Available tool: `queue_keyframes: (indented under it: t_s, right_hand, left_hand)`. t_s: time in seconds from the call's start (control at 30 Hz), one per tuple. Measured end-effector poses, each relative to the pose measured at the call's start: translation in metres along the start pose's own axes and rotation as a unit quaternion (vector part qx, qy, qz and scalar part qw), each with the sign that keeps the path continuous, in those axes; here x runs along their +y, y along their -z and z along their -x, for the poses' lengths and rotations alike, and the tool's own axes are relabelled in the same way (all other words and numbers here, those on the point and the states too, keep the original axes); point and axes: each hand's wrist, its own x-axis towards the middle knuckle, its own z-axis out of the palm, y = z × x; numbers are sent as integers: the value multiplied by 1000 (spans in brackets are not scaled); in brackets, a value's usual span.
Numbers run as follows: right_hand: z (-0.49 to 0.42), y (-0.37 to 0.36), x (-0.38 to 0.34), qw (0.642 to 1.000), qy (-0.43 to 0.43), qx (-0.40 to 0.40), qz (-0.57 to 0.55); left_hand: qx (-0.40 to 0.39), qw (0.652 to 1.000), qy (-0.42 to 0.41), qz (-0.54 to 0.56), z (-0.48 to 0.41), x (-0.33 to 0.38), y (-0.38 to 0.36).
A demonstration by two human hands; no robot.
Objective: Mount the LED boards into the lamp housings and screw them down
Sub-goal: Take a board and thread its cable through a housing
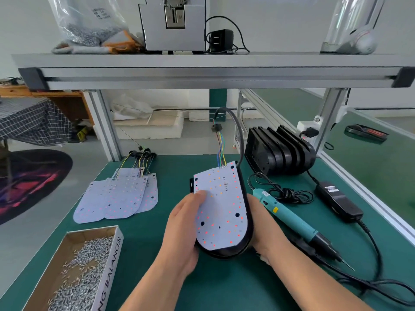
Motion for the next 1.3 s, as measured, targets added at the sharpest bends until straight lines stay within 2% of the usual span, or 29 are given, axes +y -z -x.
queue_keyframes:
  t_s: [0.03, 0.1, 0.17, 0.2, 0.23, 0.3, 0.33, 0.37, 0.43, 0.57, 0.67, 0.77, 0.83, 0.9, 0.93, 1.0, 1.07, 1.13, 1.2, 1.3]
  right_hand:
    - [-2, 1, 2, 1000, -12, -6, -20]
    - [-3, 4, 6, 999, 19, -7, 39]
    - [-3, 11, 4, 981, 60, 10, 182]
    - [-5, 15, 1, 954, 79, 25, 289]
    - [-6, 17, -1, 900, 99, 37, 424]
    - [-7, 17, -8, 740, 125, 52, 658]
    - [-7, 17, -10, 688, 127, 61, 712]
    - [-6, 16, -12, 667, 123, 61, 732]
    - [-8, 19, -15, 646, 108, 43, 754]
    - [-6, 30, -21, 629, 78, 16, 773]
    - [-3, 34, -20, 623, 48, -11, 781]
    - [-1, 36, -21, 600, 9, -34, 799]
    - [-3, 37, -16, 587, 35, -11, 809]
    - [-5, 37, -8, 600, 87, 40, 794]
    - [-6, 36, -5, 620, 114, 60, 774]
    - [-11, 33, 0, 703, 167, 56, 688]
    - [-15, 29, 8, 807, 184, 23, 561]
    - [-17, 26, 14, 870, 161, 7, 466]
    - [-20, 26, 14, 884, 162, 21, 438]
    - [-24, 32, 9, 847, 176, 25, 501]
  left_hand:
    - [-10, 1000, 3, 2, 0, 0, 0]
    - [-26, 1000, 9, 2, 1, 0, 1]
    - [-23, 1000, 3, -5, 1, -2, 0]
    - [-11, 1000, -9, -7, 0, -2, 1]
    - [5, 1000, -24, -5, -2, -2, 3]
    - [35, 998, -43, 15, -3, 2, 6]
    - [44, 997, -46, 30, -3, 5, 7]
    - [53, 997, -48, 43, -3, 6, 8]
    - [70, 994, -55, 60, -2, 6, 8]
    - [97, 989, -47, 97, -3, -3, 7]
    - [145, 975, -63, 159, -8, 0, 12]
    - [181, 961, -81, 190, -13, 10, 24]
    - [185, 965, -70, 175, -14, 12, 28]
    - [174, 971, -50, 153, -14, 10, 27]
    - [166, 975, -37, 145, -14, 8, 25]
    - [147, 980, -5, 137, -12, 1, 17]
    - [118, 984, 33, 133, -10, -6, 10]
    - [87, 986, 55, 132, -8, -10, 6]
    - [84, 986, 45, 137, -7, -9, 7]
    - [105, 982, -15, 154, -7, -1, 13]
